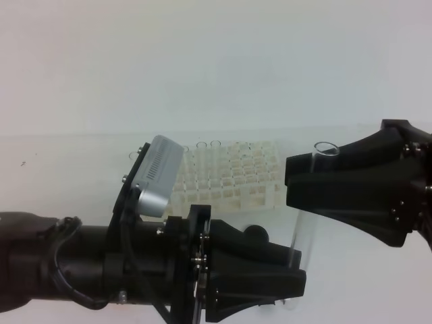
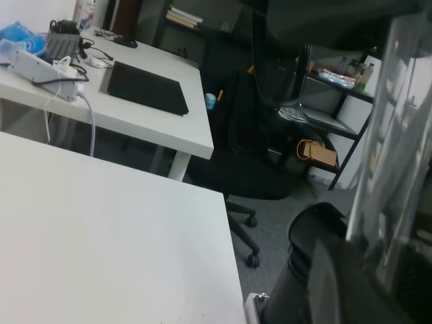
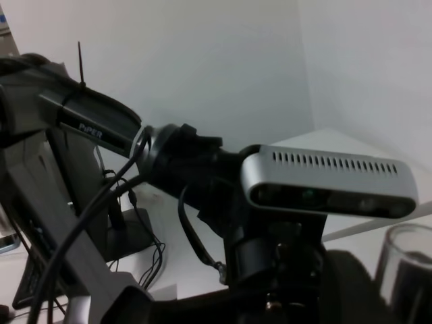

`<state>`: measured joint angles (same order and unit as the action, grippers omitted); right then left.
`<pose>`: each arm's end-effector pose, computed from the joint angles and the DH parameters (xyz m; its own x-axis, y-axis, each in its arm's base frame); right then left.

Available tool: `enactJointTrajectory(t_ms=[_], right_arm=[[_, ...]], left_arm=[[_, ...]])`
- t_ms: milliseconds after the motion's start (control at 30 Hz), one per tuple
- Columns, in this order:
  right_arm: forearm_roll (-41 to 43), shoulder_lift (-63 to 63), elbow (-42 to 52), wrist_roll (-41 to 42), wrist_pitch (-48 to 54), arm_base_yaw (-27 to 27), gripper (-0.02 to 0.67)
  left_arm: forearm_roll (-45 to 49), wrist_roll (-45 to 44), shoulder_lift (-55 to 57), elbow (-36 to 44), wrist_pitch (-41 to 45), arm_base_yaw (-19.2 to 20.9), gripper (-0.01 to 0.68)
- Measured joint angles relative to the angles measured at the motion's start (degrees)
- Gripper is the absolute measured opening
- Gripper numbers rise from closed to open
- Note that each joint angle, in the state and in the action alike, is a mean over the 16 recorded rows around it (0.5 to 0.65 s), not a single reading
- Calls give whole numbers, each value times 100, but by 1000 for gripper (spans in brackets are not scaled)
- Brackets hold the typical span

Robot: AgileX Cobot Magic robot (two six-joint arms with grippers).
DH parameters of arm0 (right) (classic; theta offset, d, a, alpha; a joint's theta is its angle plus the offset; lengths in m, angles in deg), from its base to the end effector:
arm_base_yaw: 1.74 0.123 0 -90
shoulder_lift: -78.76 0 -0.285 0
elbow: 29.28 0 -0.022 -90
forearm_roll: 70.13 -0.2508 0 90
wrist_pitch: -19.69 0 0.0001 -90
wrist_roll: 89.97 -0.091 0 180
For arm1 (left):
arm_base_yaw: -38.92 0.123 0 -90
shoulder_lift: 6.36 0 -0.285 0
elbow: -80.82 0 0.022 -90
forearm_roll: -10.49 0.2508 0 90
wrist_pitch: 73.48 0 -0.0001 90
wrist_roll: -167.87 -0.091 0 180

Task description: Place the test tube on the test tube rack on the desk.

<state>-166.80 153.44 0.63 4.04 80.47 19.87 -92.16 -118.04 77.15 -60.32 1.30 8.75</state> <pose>0.1738 0.1537 0.3538 -0.2082 0.0057 -0.9781 -0.9675 0.1457 0.2068 0.1487 -0.1856 0.2940 -0.3190 0.0231 -0.9475 0.9298 -0.1861 -0.3176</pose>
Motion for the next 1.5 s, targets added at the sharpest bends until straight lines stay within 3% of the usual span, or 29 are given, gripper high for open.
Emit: enactJointTrajectory(t_ms=[167,533,700,800,1033,1200,1333,1500], right_arm=[[-21,10,0,5,21,1,125],[-2,12,-66,148,-29,9,124],[126,-112,-231,265,-209,13,124],[363,-293,-365,291,-414,13,124],[1446,-1047,-641,-20,-1086,13,124],[2532,-1670,-729,-547,-1507,13,124],[3337,-2029,-740,-1067,-1655,13,124],[4047,-2258,-742,-1604,-1651,13,124]], left_arm=[[0,318,0,0,-79,0,55],[9,1836,0,0,-531,0,394],[128,2362,0,0,-468,0,461],[312,2565,-1,0,-335,0,412],[887,3068,-117,0,-54,-102,180],[1139,3419,-458,0,-345,-427,49],[1231,3698,-963,0,-1040,-917,1],[1434,4079,-1754,0,-2337,-1788,-1]])
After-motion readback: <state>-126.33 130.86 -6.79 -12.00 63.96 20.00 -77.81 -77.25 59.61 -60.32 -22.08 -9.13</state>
